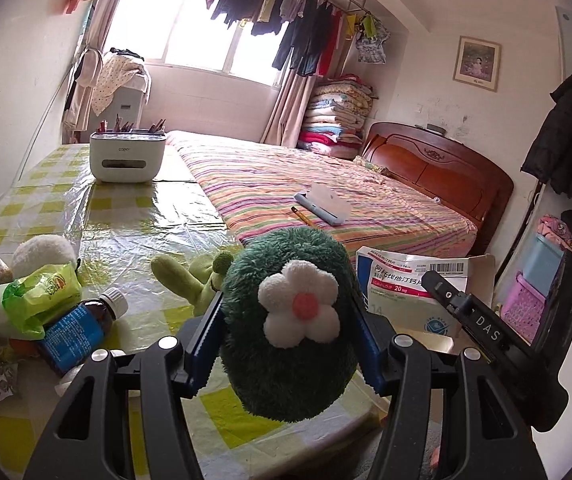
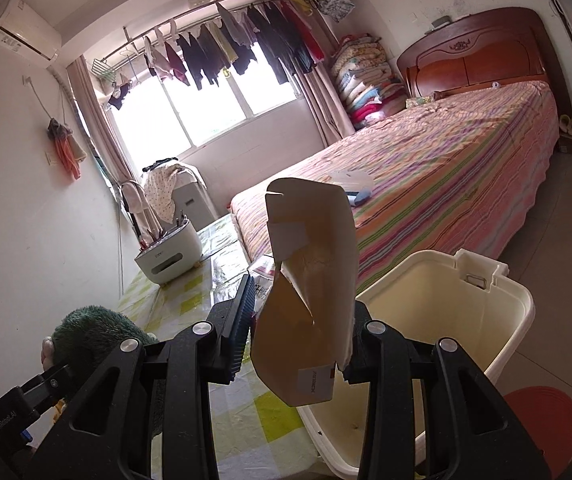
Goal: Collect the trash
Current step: 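Carry both items over the cream bin and open both grippers to drop them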
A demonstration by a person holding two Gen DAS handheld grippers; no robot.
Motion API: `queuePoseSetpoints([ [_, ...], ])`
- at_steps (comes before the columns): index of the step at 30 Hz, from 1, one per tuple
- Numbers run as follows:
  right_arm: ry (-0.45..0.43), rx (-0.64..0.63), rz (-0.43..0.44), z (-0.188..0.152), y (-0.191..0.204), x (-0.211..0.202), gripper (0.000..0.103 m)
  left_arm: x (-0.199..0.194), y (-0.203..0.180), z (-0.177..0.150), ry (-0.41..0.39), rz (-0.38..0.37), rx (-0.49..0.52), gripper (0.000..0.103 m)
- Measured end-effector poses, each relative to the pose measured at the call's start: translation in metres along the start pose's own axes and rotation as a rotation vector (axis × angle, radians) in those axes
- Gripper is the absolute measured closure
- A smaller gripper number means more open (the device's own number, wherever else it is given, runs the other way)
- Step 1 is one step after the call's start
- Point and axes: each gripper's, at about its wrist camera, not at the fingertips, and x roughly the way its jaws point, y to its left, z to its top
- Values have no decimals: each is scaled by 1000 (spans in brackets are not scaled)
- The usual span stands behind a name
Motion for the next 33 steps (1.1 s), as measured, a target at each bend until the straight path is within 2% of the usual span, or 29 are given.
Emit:
queuePoseSetpoints([
  [6, 22, 84, -52, 1, -24, 5, 67, 21, -18, 8, 15, -51, 4, 46],
  [9, 6, 132, -87, -1, -33, 2, 63, 32, -24, 10, 32, -77, -8, 46],
  [10, -6, 149, -95, -1, -37, 0, 60, 36, -26, 10, 34, -79, -10, 46],
  [13, -33, 208, -101, -3, -48, -4, 39, 47, -31, 10, 52, -92, -24, 46],
  [16, -71, 232, -88, -7, -54, -11, 39, 56, -36, 9, 67, -97, -20, 46],
  [23, -156, 345, -31, -13, -76, -27, 26, 71, -49, 6, 100, -139, -10, 45],
  [33, -175, 364, -11, -14, -80, -28, 24, 92, -61, 3, 154, -198, -25, 39],
])
